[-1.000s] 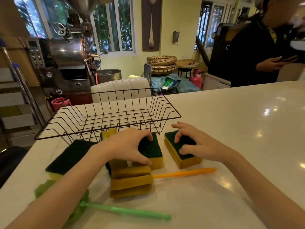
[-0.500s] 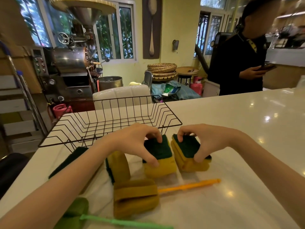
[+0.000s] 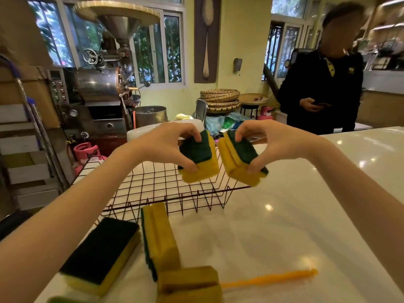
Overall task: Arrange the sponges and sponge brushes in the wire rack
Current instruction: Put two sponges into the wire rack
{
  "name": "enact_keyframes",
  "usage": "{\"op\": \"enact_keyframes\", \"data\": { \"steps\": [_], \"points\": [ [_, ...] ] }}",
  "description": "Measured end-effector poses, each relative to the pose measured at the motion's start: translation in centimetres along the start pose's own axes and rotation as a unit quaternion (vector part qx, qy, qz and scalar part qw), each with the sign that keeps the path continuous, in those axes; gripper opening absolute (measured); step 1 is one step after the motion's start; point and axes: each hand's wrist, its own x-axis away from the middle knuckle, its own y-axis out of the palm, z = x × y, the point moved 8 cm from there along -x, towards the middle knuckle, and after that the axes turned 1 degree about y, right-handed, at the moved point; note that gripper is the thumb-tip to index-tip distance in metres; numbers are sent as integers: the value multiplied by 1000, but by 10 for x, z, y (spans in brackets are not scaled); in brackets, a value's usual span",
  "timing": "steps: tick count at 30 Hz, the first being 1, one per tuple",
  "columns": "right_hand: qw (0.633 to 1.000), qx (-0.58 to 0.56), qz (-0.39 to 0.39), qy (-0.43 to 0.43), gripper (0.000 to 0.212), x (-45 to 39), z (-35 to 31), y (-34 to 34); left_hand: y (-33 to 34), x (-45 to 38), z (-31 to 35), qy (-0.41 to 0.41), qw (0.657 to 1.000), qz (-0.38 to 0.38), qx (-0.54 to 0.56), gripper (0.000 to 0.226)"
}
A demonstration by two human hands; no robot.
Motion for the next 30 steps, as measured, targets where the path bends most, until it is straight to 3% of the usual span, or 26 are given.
{"op": "enact_keyframes", "data": {
  "steps": [16, 30],
  "points": [
    [995, 97, 2, -17, 63, -123, 27, 43, 53, -52, -124, -104, 982, -111, -107, 61],
    [976, 192, -95, 42, 68, -156, 43, 92, 66, -47, -131, -100, 990, -89, -47, 58]
  ]
}}
